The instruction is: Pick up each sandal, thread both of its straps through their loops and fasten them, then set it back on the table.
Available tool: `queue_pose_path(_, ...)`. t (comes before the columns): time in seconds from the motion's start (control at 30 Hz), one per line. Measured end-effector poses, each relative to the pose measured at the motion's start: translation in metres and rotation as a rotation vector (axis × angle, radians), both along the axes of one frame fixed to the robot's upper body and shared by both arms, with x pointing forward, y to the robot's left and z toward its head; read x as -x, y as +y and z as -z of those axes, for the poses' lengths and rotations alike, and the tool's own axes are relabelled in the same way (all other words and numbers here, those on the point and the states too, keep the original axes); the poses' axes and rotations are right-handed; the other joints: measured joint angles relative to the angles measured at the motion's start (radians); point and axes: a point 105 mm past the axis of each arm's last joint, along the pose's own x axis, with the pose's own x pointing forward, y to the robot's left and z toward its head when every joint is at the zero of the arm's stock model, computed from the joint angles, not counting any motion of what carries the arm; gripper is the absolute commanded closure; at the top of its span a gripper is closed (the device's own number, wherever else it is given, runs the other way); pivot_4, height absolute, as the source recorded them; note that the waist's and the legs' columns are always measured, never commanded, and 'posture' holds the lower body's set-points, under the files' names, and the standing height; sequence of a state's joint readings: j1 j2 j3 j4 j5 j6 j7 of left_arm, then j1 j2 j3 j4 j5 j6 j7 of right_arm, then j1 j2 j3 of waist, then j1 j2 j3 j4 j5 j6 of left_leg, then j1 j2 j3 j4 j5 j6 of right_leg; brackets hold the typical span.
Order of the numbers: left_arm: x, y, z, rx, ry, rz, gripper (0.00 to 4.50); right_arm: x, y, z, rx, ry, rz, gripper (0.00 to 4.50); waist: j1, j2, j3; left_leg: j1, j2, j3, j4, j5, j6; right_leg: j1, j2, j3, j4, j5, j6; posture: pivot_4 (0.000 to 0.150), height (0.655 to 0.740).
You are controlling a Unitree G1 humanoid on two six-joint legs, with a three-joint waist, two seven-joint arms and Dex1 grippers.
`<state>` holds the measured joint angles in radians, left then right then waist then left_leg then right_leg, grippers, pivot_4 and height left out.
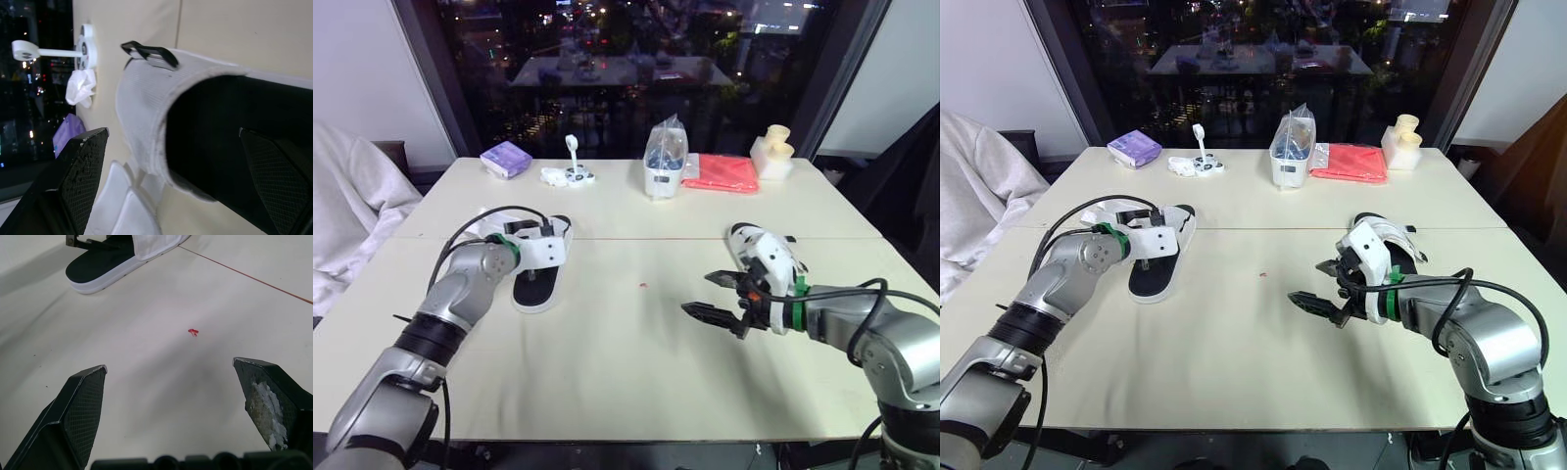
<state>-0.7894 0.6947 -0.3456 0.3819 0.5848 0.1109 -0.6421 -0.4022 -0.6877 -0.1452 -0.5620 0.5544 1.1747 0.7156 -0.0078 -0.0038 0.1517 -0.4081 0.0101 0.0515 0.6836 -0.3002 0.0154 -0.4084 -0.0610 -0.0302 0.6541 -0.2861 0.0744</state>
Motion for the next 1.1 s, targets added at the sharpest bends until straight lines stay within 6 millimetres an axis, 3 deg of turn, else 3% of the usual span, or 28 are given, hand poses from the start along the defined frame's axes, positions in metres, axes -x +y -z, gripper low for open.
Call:
queue_pose_path(0.13, -0.014, 0.007, -0.008, -0.032, -0.048, -0.029, 0.03, -0.002, -0.001, -0.001, 0.001, -0.013, 0.011, 0.00, 0.004, 0.000, 0.000, 0.000, 0.000, 0.000, 0.000, 0.000, 0.000, 0.000, 0.000, 0.000, 0.000, 0.000, 0.000, 0.150, 0.7400)
queue_pose_path(0.4, -0.042, -0.004, 0.003, -0.060, -0.090, -0.040, 0.03, -0.006, -0.002, 0.001, 0.006, -0.019, 0.036, 0.00, 0.020, -0.001, 0.000, -0.001, -0.001, 0.001, 0.000, -0.001, 0.001, -0.001, 0.000, 0.000, 0.000, 0.000, 0.000, 0.150, 0.7400)
queue_pose_path(0.5, -0.048, -0.008, 0.006, -0.065, -0.101, -0.045, 0.82, -0.007, -0.003, 0.001, 0.010, -0.024, 0.050, 0.00, 0.020, -0.001, 0.000, -0.001, -0.001, 0.001, 0.000, -0.001, 0.001, -0.001, 0.000, 0.000, 0.000, 0.000, 0.000, 0.150, 0.7400)
queue_pose_path(0.63, -0.050, -0.010, 0.019, -0.046, -0.104, -0.073, 2.81, -0.008, -0.005, 0.002, 0.012, -0.025, 0.071, 0.00, 0.020, -0.001, 0.000, -0.001, -0.001, 0.001, 0.000, -0.001, 0.001, -0.001, 0.000, -0.001, 0.000, 0.000, 0.000, 0.150, 0.7400)
queue_pose_path(0.73, -0.053, -0.010, 0.016, -0.037, -0.138, -0.089, 4.26, -0.008, -0.006, 0.003, 0.010, -0.023, 0.082, 0.00, 0.020, -0.001, 0.001, -0.001, -0.001, 0.001, 0.000, -0.001, 0.001, -0.001, 0.000, -0.001, 0.000, 0.000, 0.000, 0.150, 0.7400)
queue_pose_path(0.77, -0.054, -0.009, 0.013, -0.036, -0.149, -0.096, 4.45, -0.008, -0.007, 0.004, 0.010, -0.022, 0.086, 0.00, 0.020, -0.001, 0.001, -0.001, -0.001, 0.001, 0.000, -0.001, 0.001, -0.001, 0.000, -0.001, 0.000, 0.000, 0.000, 0.150, 0.7400)
queue_pose_path(0.97, -0.055, -0.018, 0.009, -0.017, -0.189, -0.042, 4.45, -0.008, -0.010, 0.005, 0.010, -0.021, 0.108, 0.00, 0.021, -0.003, 0.002, -0.001, -0.001, 0.001, 0.000, 0.000, 0.001, -0.001, 0.000, -0.001, 0.000, 0.000, 0.000, 0.150, 0.7400)
queue_pose_path(1.07, -0.052, -0.035, 0.002, 0.008, -0.212, 0.071, 4.45, -0.008, -0.010, 0.005, 0.006, -0.021, 0.106, 0.00, 0.022, -0.006, 0.003, -0.002, -0.001, 0.001, 0.001, 0.000, 0.001, -0.001, 0.000, -0.001, -0.001, 0.000, 0.000, 0.150, 0.7400)
queue_pose_path(1.1, -0.049, -0.051, -0.004, 0.028, -0.227, 0.171, 4.45, -0.008, -0.010, 0.004, 0.008, -0.027, 0.106, 0.00, 0.023, -0.006, 0.004, -0.002, -0.001, 0.001, 0.001, 0.000, 0.001, -0.001, -0.001, -0.001, -0.001, 0.000, 0.000, 0.150, 0.7400)
